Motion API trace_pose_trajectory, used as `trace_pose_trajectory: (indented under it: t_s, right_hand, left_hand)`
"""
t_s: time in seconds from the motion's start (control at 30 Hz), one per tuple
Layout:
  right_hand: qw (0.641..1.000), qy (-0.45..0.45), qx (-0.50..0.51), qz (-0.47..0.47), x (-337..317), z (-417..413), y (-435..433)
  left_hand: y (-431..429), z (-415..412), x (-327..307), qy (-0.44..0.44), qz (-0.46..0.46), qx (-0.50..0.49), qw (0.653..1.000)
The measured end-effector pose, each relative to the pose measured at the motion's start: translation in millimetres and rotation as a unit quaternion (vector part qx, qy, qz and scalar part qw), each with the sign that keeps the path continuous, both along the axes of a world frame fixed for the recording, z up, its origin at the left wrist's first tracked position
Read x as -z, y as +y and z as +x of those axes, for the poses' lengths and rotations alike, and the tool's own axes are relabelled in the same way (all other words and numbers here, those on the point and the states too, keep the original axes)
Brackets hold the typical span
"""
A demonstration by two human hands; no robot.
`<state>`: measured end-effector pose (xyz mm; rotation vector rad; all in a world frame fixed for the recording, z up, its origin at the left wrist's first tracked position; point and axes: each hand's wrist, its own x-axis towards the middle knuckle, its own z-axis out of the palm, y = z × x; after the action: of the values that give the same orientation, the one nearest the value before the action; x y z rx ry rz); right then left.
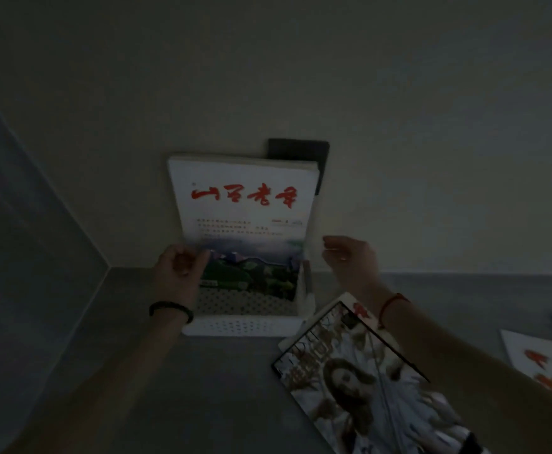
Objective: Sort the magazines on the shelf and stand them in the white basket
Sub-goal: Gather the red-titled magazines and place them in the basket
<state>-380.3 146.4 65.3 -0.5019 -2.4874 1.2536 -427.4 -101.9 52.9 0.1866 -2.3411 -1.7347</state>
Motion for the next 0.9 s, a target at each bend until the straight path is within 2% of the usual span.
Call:
trace_pose_trajectory:
  t_s: [0.13, 0.27, 0.33, 0.4, 0.53, 0.63, 0.77, 0.9]
  right_hand:
    - [0.999, 0.031, 0.017, 0.010, 2.5, 58.8, 60.1]
    - [0.996, 0.015, 0.055, -0.075, 13.4, 139.1, 118.4]
    - [0.996, -0.007, 0.071, -0.054, 19.3, 186.2, 142.1]
    - [0.996, -0.030, 0.085, -0.021, 26.4, 232.7, 163.0]
    - [0.988, -0.101, 0.116, -0.008, 44.9, 317.6, 201.0]
    - [0.978, -0.171, 0.114, 0.018, 55.0, 364.6, 226.4]
    - [0.970, -0.201, 0.115, 0.073, 62.4, 405.4, 260.9]
    - [0.963, -0.226, 0.072, 0.130, 69.1, 422.1, 294.6]
  left_hand:
    - [24.4, 72.5, 11.3, -0.007, 0.044, 0.062, 0.997]
    - [55.7, 143.0, 38.1, -0.103, 0.079, 0.129, 0.983]
    - [76.6, 168.9, 46.1, -0.131, 0.063, 0.152, 0.978]
    - [103.7, 192.8, 48.4, -0.159, 0.088, 0.174, 0.968]
    - [174.2, 238.0, 52.1, -0.238, 0.081, 0.281, 0.926]
    - [233.1, 267.3, 52.7, -0.311, 0.106, 0.342, 0.880]
    - [299.2, 305.5, 67.0, -0.362, 0.117, 0.343, 0.859]
    - [346.7, 341.8, 71.7, -0.476, 0.125, 0.336, 0.803]
